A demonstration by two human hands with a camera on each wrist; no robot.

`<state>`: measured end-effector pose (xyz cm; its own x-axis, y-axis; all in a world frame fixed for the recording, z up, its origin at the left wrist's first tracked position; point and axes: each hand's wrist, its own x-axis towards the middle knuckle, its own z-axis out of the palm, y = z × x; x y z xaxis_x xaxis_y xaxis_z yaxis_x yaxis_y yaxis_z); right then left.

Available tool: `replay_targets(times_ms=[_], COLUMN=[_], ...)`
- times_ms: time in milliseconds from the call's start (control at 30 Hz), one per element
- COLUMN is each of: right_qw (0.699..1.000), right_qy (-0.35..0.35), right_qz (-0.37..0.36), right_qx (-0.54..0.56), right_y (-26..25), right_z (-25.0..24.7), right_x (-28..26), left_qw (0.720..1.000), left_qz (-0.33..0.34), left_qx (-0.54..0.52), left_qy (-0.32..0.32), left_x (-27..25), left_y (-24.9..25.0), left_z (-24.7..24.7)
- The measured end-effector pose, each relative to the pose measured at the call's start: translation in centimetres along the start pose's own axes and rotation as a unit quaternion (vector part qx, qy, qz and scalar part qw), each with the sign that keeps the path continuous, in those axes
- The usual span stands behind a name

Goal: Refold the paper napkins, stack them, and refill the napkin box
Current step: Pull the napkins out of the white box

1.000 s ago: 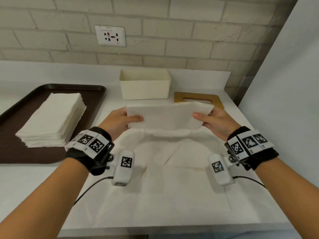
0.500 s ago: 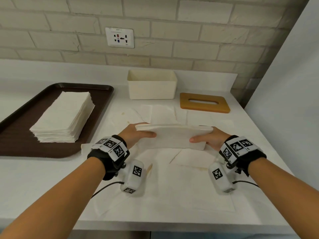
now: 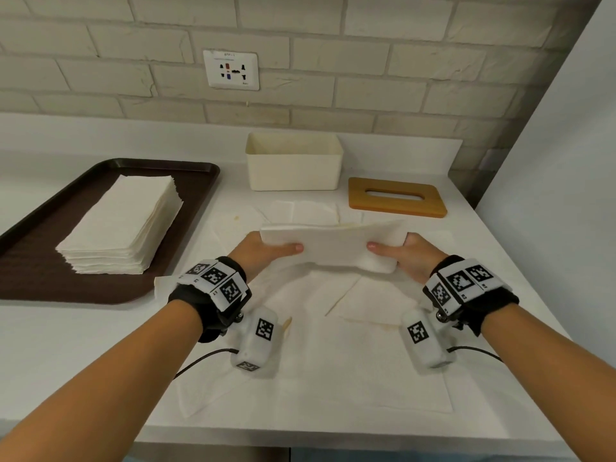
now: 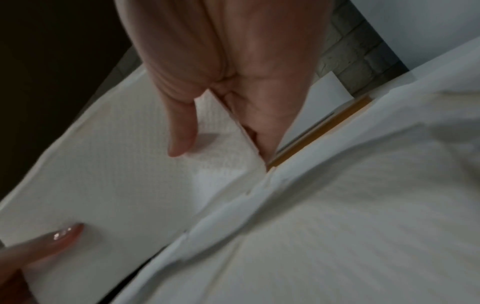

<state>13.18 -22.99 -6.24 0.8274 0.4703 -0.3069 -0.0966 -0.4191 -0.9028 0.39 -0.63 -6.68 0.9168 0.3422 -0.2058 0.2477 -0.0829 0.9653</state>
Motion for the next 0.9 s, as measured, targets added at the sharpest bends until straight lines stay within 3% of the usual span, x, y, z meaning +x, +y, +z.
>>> replay_targets(times_ms=[300,500,700,900], right_qw=[0.998,0.999,0.997,0.997], right_qy=[-0.039,-0.034,-0.068,-0.067], right_qz=[0.037,-0.004,0.015,0.006], right_qx=[-0.031,0.006,-0.023,-0.029], right_y=[0.3,-1.1,0.5,0.2], right_z=[-0.2,-0.6,-0.8,-1.2], right_x=[0.0,0.1,1.2,2.9], left_qw=[0.998,0.999,0.996,0.994], left_qz=[-0.025,0.010,-0.046,-0.049], left_qx=[0.049,0.029,0.070,0.093], left_qy=[-0.031,-0.019,-0.027,-0.008], left_x=[0.6,0.7,1.0,1.5], left_y=[-0.8,0.1,-0.7,0.1], left_z=[0.0,-0.1,0.0,0.3])
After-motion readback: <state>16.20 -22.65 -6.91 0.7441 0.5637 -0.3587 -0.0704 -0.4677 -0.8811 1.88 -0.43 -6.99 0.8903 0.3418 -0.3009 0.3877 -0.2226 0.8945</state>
